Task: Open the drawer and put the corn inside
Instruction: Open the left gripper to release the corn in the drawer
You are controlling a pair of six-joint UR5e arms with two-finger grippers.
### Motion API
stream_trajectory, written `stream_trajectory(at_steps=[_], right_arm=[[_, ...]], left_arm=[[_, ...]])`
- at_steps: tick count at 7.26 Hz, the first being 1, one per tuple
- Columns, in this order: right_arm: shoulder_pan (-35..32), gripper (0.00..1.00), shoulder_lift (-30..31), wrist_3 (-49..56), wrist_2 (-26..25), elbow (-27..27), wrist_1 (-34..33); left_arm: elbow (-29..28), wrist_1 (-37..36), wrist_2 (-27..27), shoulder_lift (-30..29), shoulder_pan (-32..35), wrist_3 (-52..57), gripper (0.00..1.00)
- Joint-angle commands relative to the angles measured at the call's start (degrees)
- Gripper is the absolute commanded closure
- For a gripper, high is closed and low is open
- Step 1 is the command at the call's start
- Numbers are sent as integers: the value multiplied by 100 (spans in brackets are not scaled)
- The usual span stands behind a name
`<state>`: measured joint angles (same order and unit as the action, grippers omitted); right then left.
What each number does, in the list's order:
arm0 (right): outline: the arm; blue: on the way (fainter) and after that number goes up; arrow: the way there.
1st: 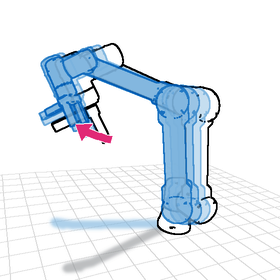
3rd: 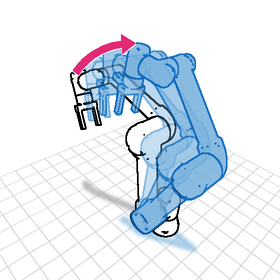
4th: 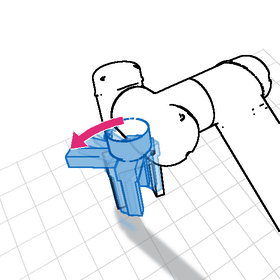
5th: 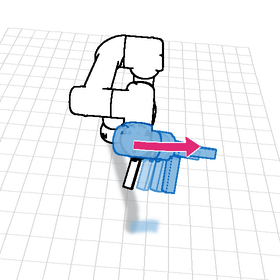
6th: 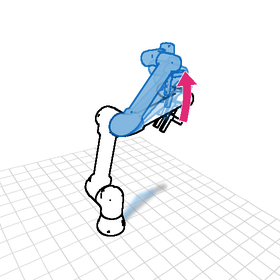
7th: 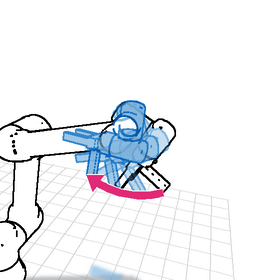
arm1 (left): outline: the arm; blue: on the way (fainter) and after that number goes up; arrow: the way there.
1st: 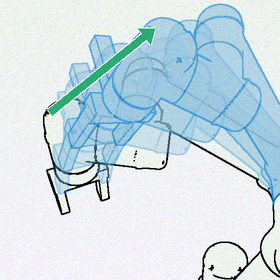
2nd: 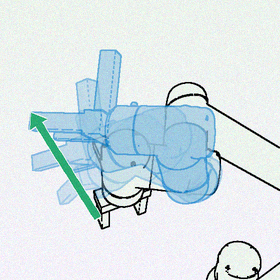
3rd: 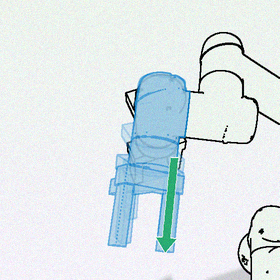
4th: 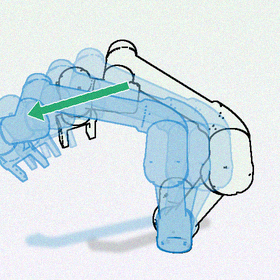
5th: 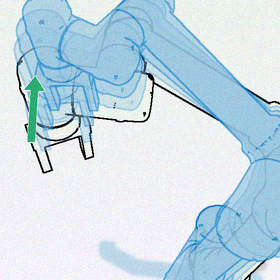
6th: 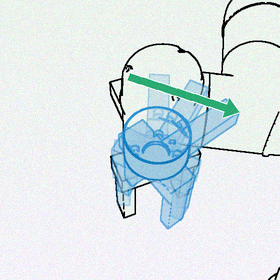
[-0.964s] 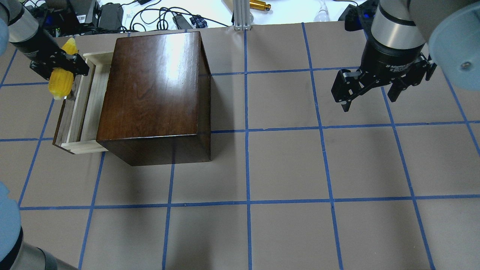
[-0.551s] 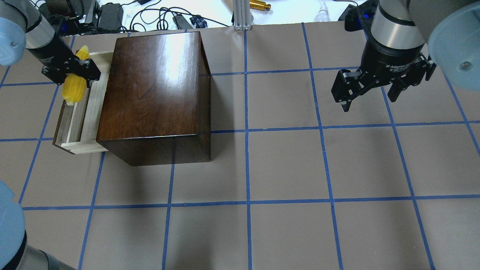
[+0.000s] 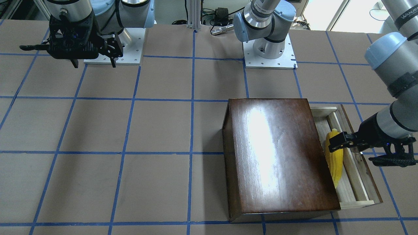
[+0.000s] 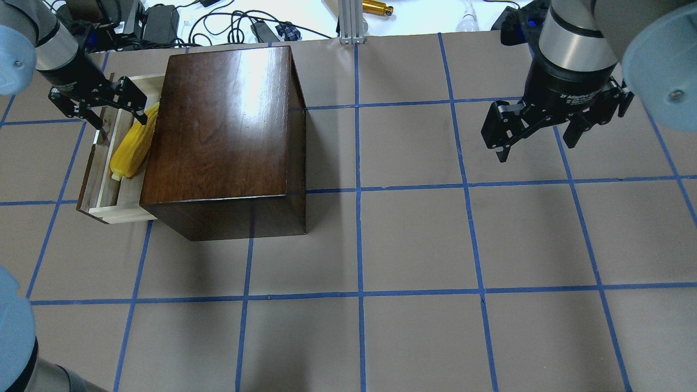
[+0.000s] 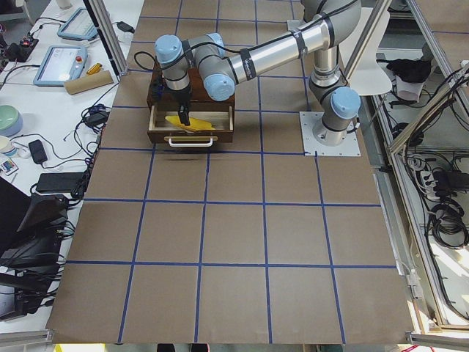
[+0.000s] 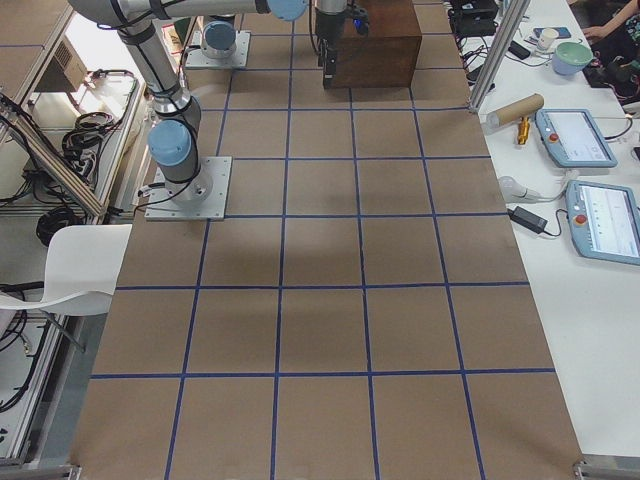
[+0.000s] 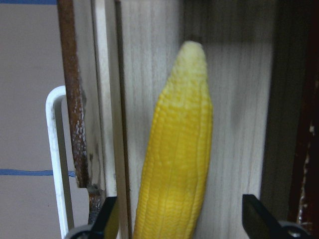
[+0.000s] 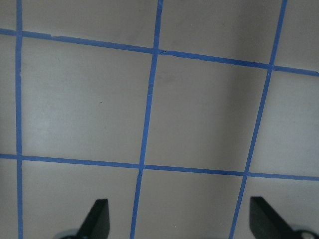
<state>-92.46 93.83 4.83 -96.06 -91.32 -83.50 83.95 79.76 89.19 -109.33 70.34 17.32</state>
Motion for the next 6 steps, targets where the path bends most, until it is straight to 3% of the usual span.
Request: stream_trajectory(at_steps=[1,3,6], right_arm=[[0,0,-5,0,0,0,0],[0,0,-5,0,0,0,0],[0,0,4,0,9,0,0]], left_arm=[[-63,292,2,374,76,-18,0],[-72,1046,11,1094,425,-132,0],[-19,1094,2,1440,1594,-1894,0]])
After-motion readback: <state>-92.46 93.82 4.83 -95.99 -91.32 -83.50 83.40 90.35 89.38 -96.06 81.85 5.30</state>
